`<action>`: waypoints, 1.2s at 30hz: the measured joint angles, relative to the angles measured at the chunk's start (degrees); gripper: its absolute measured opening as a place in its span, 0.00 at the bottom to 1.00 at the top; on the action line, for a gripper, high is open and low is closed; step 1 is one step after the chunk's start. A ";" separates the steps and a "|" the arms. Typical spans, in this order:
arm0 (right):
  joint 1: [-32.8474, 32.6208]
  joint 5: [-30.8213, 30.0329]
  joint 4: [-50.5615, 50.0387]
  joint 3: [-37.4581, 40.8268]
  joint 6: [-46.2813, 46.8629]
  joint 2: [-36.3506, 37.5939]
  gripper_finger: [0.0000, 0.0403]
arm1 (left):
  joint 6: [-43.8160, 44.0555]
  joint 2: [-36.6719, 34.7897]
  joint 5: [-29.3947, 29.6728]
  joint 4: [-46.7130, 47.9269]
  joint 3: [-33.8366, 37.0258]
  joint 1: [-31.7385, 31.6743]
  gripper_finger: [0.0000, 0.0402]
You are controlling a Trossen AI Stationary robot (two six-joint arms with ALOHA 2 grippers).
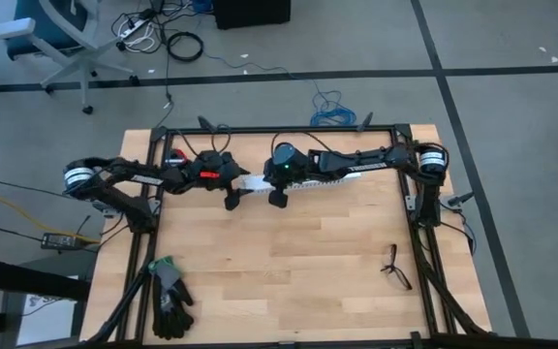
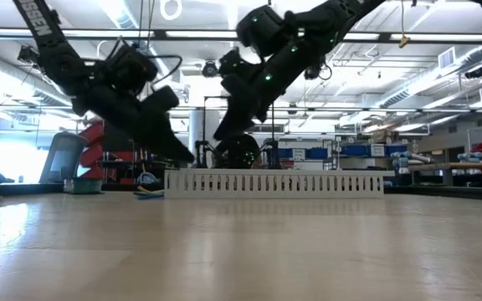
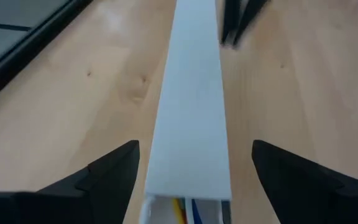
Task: Ziptie cables
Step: Close the white cable duct
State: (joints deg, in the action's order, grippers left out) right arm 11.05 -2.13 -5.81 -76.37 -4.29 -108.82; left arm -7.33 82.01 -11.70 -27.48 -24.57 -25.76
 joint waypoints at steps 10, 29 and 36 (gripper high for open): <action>0.98 -1.02 6.52 11.71 4.99 5.67 0.00 | -3.04 -12.38 1.86 16.67 -0.01 -0.11 0.80; 2.78 2.87 15.92 13.60 8.63 3.00 0.00 | -1.70 -11.51 2.95 5.67 10.17 -0.11 0.80; 3.04 3.46 18.31 13.60 8.54 2.98 0.00 | -1.42 -8.91 2.93 -2.01 12.54 -0.11 0.74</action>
State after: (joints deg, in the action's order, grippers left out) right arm 14.09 1.33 12.50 -62.76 4.25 -105.84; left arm -8.75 73.10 -8.78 -29.49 -12.03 -25.87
